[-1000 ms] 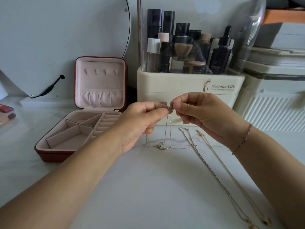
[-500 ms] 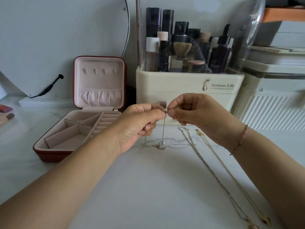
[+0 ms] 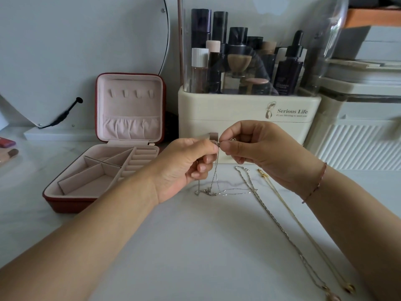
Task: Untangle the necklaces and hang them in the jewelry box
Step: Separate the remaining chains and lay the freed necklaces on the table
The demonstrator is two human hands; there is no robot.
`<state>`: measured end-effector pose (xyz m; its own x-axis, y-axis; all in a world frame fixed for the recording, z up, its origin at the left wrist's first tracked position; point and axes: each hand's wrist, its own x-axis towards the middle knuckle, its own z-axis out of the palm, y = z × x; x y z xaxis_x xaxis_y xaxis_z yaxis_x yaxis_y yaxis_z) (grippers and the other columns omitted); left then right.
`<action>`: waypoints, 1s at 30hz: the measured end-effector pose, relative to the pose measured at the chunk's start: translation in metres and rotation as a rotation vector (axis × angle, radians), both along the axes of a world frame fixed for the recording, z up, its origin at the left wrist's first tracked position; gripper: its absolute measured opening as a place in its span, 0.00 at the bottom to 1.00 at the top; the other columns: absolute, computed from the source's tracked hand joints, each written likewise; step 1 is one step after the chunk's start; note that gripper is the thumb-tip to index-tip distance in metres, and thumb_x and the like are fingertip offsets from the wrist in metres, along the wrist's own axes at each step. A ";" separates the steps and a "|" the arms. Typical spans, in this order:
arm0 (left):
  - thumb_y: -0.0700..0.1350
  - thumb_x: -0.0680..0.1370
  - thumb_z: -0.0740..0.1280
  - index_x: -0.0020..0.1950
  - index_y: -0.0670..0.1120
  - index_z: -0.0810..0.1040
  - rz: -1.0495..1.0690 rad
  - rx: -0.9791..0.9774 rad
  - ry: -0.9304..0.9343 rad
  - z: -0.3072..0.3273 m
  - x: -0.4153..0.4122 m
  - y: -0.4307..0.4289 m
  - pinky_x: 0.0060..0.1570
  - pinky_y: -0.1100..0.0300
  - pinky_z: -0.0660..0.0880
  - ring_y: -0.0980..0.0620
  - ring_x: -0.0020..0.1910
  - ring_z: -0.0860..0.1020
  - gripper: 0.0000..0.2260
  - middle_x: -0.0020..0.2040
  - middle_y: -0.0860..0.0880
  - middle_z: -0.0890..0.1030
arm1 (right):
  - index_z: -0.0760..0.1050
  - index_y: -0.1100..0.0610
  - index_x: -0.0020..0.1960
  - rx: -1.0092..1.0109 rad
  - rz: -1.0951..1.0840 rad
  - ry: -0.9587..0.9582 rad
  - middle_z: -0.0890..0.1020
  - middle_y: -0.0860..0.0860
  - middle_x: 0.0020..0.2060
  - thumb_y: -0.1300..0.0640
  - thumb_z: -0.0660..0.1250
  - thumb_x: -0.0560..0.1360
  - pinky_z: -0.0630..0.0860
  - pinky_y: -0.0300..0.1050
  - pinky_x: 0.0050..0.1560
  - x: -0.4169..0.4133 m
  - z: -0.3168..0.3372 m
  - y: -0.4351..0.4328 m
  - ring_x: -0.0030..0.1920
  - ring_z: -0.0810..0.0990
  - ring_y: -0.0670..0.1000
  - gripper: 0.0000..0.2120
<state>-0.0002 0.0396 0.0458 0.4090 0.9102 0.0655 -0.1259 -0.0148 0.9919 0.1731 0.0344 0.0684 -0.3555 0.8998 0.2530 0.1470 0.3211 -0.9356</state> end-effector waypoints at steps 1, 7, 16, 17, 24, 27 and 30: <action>0.42 0.68 0.65 0.33 0.46 0.70 -0.007 0.005 -0.008 0.000 0.000 0.000 0.26 0.65 0.57 0.57 0.26 0.64 0.05 0.29 0.51 0.68 | 0.78 0.59 0.42 -0.002 0.005 0.006 0.77 0.50 0.30 0.64 0.70 0.70 0.71 0.35 0.35 0.000 0.000 0.000 0.30 0.71 0.46 0.02; 0.40 0.68 0.65 0.38 0.43 0.71 -0.046 0.013 -0.020 -0.001 0.001 0.000 0.25 0.66 0.58 0.57 0.26 0.65 0.03 0.30 0.51 0.68 | 0.78 0.62 0.44 0.005 0.019 0.012 0.77 0.50 0.30 0.61 0.71 0.68 0.71 0.35 0.35 -0.001 0.002 -0.001 0.31 0.71 0.46 0.07; 0.43 0.65 0.69 0.39 0.44 0.71 -0.119 0.001 -0.042 -0.001 -0.003 0.001 0.26 0.65 0.60 0.56 0.28 0.67 0.08 0.30 0.51 0.70 | 0.80 0.58 0.43 0.007 -0.095 0.010 0.78 0.48 0.29 0.60 0.72 0.70 0.69 0.49 0.45 0.005 0.002 0.002 0.32 0.72 0.47 0.03; 0.43 0.65 0.69 0.39 0.44 0.71 -0.116 -0.001 -0.045 -0.001 -0.002 0.001 0.26 0.65 0.60 0.56 0.28 0.67 0.08 0.30 0.51 0.70 | 0.80 0.58 0.43 0.005 -0.096 0.012 0.78 0.48 0.30 0.59 0.72 0.69 0.68 0.50 0.45 0.005 0.002 0.002 0.32 0.73 0.47 0.04; 0.41 0.68 0.65 0.37 0.44 0.72 -0.019 -0.044 -0.102 0.000 -0.001 0.003 0.25 0.65 0.59 0.56 0.26 0.66 0.02 0.30 0.50 0.70 | 0.76 0.61 0.43 -0.167 0.080 0.131 0.78 0.51 0.34 0.60 0.69 0.67 0.73 0.36 0.37 0.006 0.004 0.000 0.33 0.73 0.46 0.06; 0.42 0.68 0.65 0.37 0.44 0.74 0.013 -0.025 -0.082 0.000 0.000 0.004 0.25 0.65 0.59 0.56 0.26 0.66 0.02 0.30 0.51 0.70 | 0.76 0.61 0.42 -0.242 0.102 0.194 0.80 0.50 0.32 0.62 0.68 0.68 0.74 0.34 0.37 0.006 0.003 0.002 0.32 0.74 0.44 0.04; 0.42 0.68 0.65 0.38 0.44 0.74 0.075 0.017 -0.052 -0.001 0.000 0.005 0.26 0.64 0.59 0.56 0.27 0.66 0.03 0.30 0.50 0.70 | 0.75 0.62 0.42 -0.274 0.090 0.238 0.81 0.49 0.31 0.62 0.67 0.68 0.74 0.33 0.35 0.006 0.002 0.002 0.32 0.74 0.44 0.05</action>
<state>-0.0004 0.0442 0.0452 0.3353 0.9367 0.1006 -0.1748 -0.0430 0.9837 0.1791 0.0368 0.0705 -0.3969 0.9132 0.0922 -0.1022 0.0559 -0.9932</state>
